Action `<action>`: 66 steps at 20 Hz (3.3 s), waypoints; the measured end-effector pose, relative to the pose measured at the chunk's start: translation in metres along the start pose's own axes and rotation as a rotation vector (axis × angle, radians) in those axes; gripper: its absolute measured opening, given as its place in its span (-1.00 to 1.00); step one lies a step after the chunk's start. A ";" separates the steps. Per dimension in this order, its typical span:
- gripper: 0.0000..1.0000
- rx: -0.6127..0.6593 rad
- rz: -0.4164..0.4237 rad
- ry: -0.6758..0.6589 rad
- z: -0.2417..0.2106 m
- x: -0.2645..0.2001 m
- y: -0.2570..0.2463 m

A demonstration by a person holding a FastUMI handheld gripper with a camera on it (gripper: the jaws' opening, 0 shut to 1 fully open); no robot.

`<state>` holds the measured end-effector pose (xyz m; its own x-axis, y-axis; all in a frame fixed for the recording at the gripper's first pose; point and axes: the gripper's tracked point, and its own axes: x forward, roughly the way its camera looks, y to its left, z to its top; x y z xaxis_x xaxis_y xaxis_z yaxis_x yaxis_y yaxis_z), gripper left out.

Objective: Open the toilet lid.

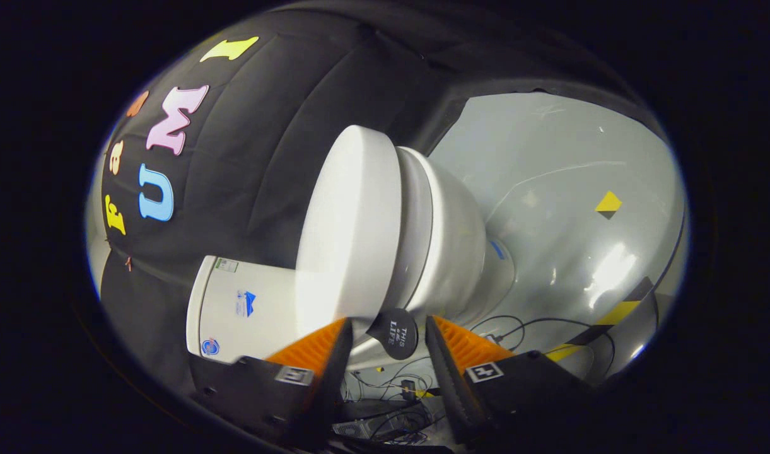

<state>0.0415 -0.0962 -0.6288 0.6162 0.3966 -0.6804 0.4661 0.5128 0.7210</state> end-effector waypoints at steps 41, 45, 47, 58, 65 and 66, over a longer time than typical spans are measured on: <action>-0.68 -0.583 -0.348 -0.337 -0.049 -0.079 0.242; -0.68 -0.672 -0.376 -0.378 -0.065 -0.077 0.270; -0.68 -0.692 -0.382 -0.398 -0.072 -0.077 0.281; -0.68 -0.928 -0.329 -0.435 -0.145 -0.053 0.359; -0.68 -1.037 -0.308 -0.456 -0.184 -0.032 0.389; -0.67 -1.050 -0.302 -0.458 -0.188 -0.029 0.392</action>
<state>0.0871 0.2363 -0.3507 0.8399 -0.0484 -0.5406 0.0144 0.9977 -0.0669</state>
